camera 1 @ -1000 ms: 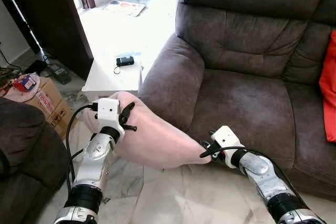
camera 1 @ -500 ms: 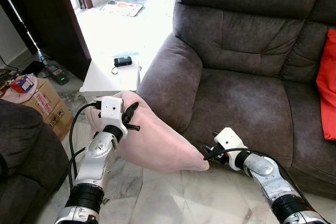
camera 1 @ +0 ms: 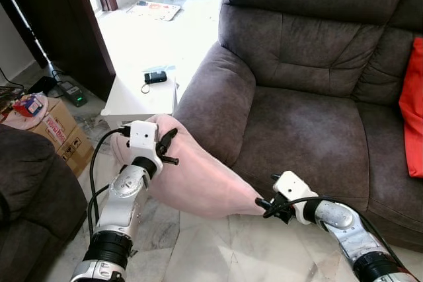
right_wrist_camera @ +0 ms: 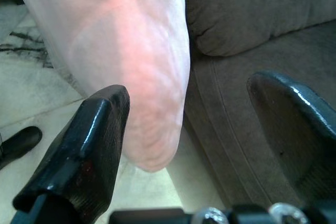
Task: Move the pillow to the sofa from floor
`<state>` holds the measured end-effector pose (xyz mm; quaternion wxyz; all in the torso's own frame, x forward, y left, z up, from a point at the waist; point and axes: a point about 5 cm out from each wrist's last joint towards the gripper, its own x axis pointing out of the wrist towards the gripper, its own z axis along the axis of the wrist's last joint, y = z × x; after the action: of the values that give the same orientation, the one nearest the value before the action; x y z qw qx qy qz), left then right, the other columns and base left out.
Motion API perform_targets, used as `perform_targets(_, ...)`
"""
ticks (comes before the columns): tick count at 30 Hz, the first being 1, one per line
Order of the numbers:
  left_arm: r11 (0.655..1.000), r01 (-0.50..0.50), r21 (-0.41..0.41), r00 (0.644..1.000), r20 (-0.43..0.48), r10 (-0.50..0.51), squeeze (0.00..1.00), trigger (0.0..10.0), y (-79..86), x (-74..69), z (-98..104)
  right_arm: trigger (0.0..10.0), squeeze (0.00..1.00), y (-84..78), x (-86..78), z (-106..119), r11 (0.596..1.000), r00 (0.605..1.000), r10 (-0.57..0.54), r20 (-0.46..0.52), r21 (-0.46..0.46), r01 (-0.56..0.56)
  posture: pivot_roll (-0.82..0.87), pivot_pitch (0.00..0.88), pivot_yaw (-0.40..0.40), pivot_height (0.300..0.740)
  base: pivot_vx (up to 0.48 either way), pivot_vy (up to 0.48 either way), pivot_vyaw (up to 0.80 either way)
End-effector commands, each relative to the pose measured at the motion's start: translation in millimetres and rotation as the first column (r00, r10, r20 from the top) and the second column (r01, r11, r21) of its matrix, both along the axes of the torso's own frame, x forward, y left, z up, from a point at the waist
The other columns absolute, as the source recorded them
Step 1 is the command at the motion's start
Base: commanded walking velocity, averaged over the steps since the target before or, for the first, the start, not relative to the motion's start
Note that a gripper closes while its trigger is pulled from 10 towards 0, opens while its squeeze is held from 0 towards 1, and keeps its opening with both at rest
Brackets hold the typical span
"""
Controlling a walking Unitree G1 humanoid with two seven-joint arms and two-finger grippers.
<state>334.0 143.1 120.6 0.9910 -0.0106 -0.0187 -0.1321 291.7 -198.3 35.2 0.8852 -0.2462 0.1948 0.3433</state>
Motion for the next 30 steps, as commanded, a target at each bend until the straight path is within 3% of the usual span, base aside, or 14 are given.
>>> perform_targets(1, 0.999, 0.032, -0.012, 0.993, 0.116, -0.030, 0.00, 10.0, -7.0, 3.9, 27.8, 10.0, 0.00, 0.1, -3.5, -3.8, 0.999, 0.999, 0.033, -0.025, -0.039, -0.034, 0.01, 0.053, -0.002, 0.740, 0.000, 0.000, 0.00)
perform_targets(4, 0.999, 0.038, -0.014, 0.992, 0.117, -0.036, 0.00, 10.0, -8.4, 3.8, 28.1, 10.0, 0.00, -2.9, -5.2, -7.0, 0.996, 0.998, 0.041, -0.040, -0.083, -0.044, 0.02, 0.054, -0.004, 0.740, 0.000, 0.000, 0.00)
perform_targets(7, 0.999, 0.042, -0.021, 0.992, 0.119, -0.039, 0.00, 10.0, -9.7, 3.7, 28.7, 10.0, 0.00, -2.7, -8.5, -9.1, 0.996, 0.995, 0.057, -0.076, -0.058, -0.062, 0.02, 0.057, -0.006, 0.740, 0.000, 0.000, 0.00)
perform_targets(13, 0.999, 0.046, -0.028, 0.992, 0.119, -0.042, 0.00, 10.0, -10.8, 3.9, 29.6, 10.0, 0.00, -7.9, -10.6, -13.8, 0.994, 0.995, 0.035, -0.090, -0.100, -0.044, 0.02, 0.064, -0.006, 0.740, 0.000, 0.000, 0.00)
perform_targets(17, 0.999, 0.044, -0.032, 0.992, 0.118, -0.040, 0.00, 10.0, -11.2, 4.0, 29.5, 10.0, 0.00, -6.3, -16.9, -20.1, 0.988, 0.989, 0.075, -0.126, -0.124, -0.091, 0.02, 0.066, -0.007, 0.740, 0.000, 0.000, 0.00)
perform_targets(20, 0.998, 0.048, -0.040, 0.993, 0.114, -0.043, 0.00, 10.0, -12.8, 3.2, 28.5, 10.0, 0.00, -11.3, -19.8, -28.6, 0.987, 0.990, 0.007, -0.141, -0.160, -0.030, 0.02, 0.072, -0.007, 0.740, 0.000, 0.000, 0.00)
perform_targets(25, 0.996, 0.068, -0.058, 0.991, 0.115, -0.061, 0.00, 10.0, -17.2, 2.6, 30.7, 10.0, 0.00, -14.9, -14.9, -28.5, 0.983, 0.992, -0.087, -0.088, -0.168, 0.071, 0.02, 0.077, -0.005, 0.740, 0.000, 0.000, 0.00)
perform_targets(30, 0.994, 0.090, -0.070, 0.991, 0.109, -0.082, 0.00, 10.0, -21.7, 1.9, 30.4, 10.0, 0.00, -16.2, -13.6, -29.2, 0.979, 0.990, -0.115, -0.076, -0.180, 0.100, 0.02, 0.079, 0.000, 0.740, 0.000, 0.000, 0.00)
